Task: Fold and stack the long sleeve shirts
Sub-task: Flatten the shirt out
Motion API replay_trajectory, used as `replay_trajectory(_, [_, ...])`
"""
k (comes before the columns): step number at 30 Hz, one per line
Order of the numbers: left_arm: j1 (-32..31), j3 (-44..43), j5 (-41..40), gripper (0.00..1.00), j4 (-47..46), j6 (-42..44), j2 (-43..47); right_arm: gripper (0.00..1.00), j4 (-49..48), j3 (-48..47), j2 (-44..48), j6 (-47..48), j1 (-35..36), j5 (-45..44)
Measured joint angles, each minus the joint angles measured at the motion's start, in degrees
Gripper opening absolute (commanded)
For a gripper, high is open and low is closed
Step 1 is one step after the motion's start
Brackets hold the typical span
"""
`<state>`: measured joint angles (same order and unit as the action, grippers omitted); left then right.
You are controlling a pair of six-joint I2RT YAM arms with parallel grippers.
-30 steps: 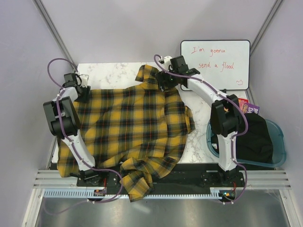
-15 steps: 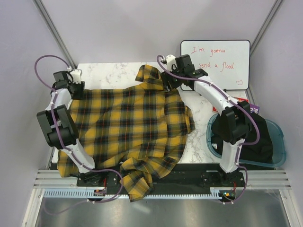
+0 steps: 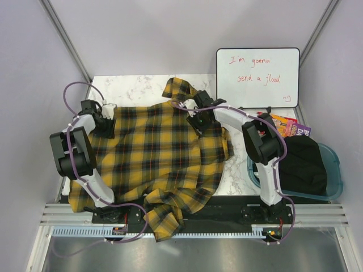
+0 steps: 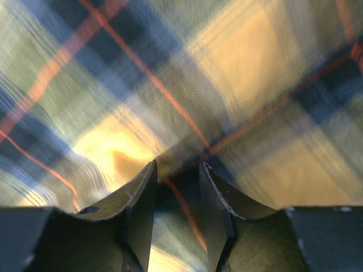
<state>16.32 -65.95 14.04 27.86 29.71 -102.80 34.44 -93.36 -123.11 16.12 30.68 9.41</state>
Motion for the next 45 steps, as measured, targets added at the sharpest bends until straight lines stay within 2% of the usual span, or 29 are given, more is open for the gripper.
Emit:
replay_trajectory(1, [-0.1,1.2,0.0,0.32,0.3,0.5,0.0,0.43,0.0,1.2,0.7,0.6,-0.3,-0.1])
replay_trajectory(4, [-0.7,4.5,0.0,0.17,0.1,2.6,1.8,0.42,-0.4,6.4,3.8,2.5,-1.4,-0.3])
replay_trajectory(5, [-1.0,6.1,0.0,0.09,0.6,3.3,3.0,0.42,0.0,7.8,4.9,3.0,-1.8,-0.4])
replay_trajectory(8, [-2.1,9.8,0.2,0.04,3.3,6.1,6.4,0.42,2.2,11.8,7.9,5.3,-3.3,-0.3])
replay_trajectory(10, [-2.4,10.6,1.1,0.15,7.3,8.3,7.6,0.43,4.7,12.3,8.5,7.0,-4.3,0.0])
replay_trajectory(11, [-2.4,10.4,1.8,0.30,9.9,9.3,7.7,0.44,5.6,12.3,8.6,7.8,-4.6,0.2])
replay_trajectory(14, [-0.4,6.3,5.2,0.51,17.6,11.1,7.7,0.46,9.3,10.4,8.6,9.6,-5.0,0.7])
replay_trajectory(17, [1.2,-5.0,8.5,0.55,20.1,11.0,6.1,0.46,12.2,5.0,8.3,10.3,-5.1,2.3])
replay_trajectory(21, [1.9,-28.1,11.9,0.58,17.6,9.9,-4.3,0.47,12.9,-6.1,6.1,10.0,-4.6,5.0])
replay_trajectory(23, [1.9,-36.1,12.3,0.61,16.0,9.2,-10.2,0.48,12.6,-10.4,4.8,9.3,-4.2,6.4])
replay_trajectory(27, [1.9,-43.5,12.4,0.64,15.5,8.0,-19.5,0.48,12.6,-17.1,0.9,7.2,-3.4,9.0])
replay_trajectory(34, [1.8,-44.1,10.3,0.68,17.6,5.2,-27.9,0.51,12.4,-22.7,-4.2,4.5,-2.2,11.4])
replay_trajectory(35, [1.8,-44.1,9.9,0.66,17.9,4.8,-28.3,0.51,12.4,-22.7,-4.2,4.2,-2.1,11.6])
replay_trajectory(36, [1.8,-44.1,9.8,0.53,18.2,4.7,-28.5,0.51,12.4,-22.7,-4.2,4.0,-2.0,11.8])
replay_trajectory(38, [1.8,-44.1,9.6,0.40,18.8,4.2,-28.7,0.51,12.3,-22.7,-4.2,3.6,-1.9,12.3])
replay_trajectory(39, [1.8,-44.1,9.6,0.27,19.0,3.8,-28.8,0.51,12.3,-22.7,-4.2,3.5,-1.9,12.6])
replay_trajectory(41, [1.8,-43.7,10.6,0.13,19.3,3.6,-28.7,0.50,12.3,-22.7,-4.2,3.1,-1.9,13.0])
replay_trajectory(42, [1.8,-43.2,11.5,0.02,19.3,3.5,-28.5,0.50,12.3,-22.8,-4.2,3.1,-1.9,13.2])
replay_trajectory(45, [1.9,-39.7,14.8,0.02,19.4,3.5,-26.1,0.50,12.3,-22.8,-4.2,2.7,-1.9,13.6])
